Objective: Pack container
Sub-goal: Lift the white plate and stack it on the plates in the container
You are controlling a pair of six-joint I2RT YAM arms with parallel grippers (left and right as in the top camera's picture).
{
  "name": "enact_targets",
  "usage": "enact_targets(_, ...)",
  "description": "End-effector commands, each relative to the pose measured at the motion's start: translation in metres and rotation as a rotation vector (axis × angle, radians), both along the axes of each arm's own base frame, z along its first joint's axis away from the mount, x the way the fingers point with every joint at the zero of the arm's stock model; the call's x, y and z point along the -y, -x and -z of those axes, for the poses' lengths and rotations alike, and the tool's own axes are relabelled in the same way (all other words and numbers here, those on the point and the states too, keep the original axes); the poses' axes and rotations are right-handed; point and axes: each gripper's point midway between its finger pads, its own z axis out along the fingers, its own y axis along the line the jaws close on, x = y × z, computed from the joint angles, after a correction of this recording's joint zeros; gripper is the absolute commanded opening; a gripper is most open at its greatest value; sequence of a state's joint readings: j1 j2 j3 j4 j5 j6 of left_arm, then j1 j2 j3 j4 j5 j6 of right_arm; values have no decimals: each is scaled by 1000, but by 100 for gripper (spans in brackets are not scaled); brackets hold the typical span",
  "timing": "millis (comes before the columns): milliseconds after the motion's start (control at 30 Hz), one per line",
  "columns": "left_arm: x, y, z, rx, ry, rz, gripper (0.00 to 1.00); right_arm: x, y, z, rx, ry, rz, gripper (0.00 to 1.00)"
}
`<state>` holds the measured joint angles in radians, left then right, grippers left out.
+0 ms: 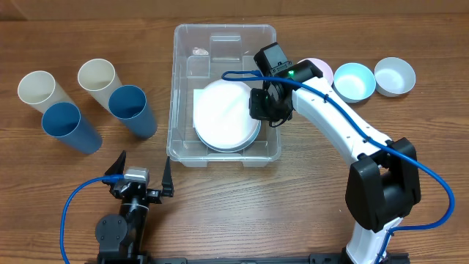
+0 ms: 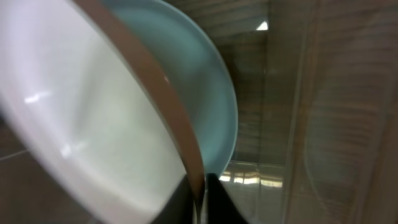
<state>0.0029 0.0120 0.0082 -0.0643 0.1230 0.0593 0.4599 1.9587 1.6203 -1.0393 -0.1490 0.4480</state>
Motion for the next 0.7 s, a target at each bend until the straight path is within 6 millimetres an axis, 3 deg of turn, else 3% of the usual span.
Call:
enact_targets(0, -3, 0, 1, 3, -12, -13, 100, 0, -2, 0, 12, 9, -1, 27)
enact_targets(233, -3, 0, 1, 3, -12, -13, 100, -1, -2, -1, 20, 10, -30, 32)
enact_targets(300, -3, 0, 1, 3, -12, -13, 100, -4, 0, -10, 17, 1, -65, 32)
enact_targets(433, -3, 0, 1, 3, -12, -13, 100, -6, -5, -68, 62, -10, -107, 33)
enact_targets(533, -3, 0, 1, 3, -12, -13, 100, -3, -10, -127, 137, -40, -99, 37)
enact_targets(567, -3, 0, 1, 3, -13, -13, 100, 0, -12, -138, 153, -46, -90, 38)
enact_targets(633, -3, 0, 1, 3, -12, -13, 100, 28, -24, -162, 203, -17, -10, 55)
enact_targets(667, -3, 0, 1, 3, -13, -13, 100, 53, -34, -163, 215, 23, 74, 57)
